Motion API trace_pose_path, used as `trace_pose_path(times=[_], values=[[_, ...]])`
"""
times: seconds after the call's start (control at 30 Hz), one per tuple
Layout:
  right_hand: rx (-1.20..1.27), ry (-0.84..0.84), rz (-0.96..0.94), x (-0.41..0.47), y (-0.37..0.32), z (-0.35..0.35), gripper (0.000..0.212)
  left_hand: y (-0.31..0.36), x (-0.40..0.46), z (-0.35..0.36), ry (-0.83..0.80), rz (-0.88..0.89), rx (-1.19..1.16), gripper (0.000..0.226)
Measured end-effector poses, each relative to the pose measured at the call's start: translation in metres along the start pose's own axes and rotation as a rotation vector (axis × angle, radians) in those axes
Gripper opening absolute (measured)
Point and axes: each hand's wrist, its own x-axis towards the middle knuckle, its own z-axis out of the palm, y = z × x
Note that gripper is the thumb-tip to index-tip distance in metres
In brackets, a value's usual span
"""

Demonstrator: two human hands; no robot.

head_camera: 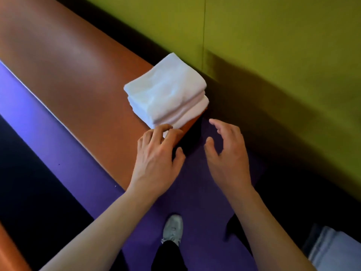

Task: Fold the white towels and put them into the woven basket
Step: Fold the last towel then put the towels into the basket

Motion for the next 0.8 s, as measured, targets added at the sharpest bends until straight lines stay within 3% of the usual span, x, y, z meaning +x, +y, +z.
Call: trace_pose_path(times=[0.2,0.4,0.53,0.7,0.8], values=[[0.034,0.035,0.082,0.043,-0.023,0.07,0.042,-0.087,0.095,-0.01,-0.064,0.138,-0.019,0.034],[0.009,0.288,0.263,0.072,-0.046,0.134,0.058,-0.149,0.19,-0.004,-0.193,0.188,0.01,0.046],[0.042,0.185,0.403,0.085,-0.053,0.17,0.067,-0.178,0.212,0.021,-0.502,0.032,-0.038,0.047],[0.203,0.004,0.597,0.091,-0.042,0.172,0.077,-0.185,0.208,0.026,-0.631,-0.073,-0.238,0.047],[0.237,-0.08,0.607,0.09,-0.026,0.152,0.081,-0.182,0.192,0.02,-0.754,-0.129,-0.374,0.054]])
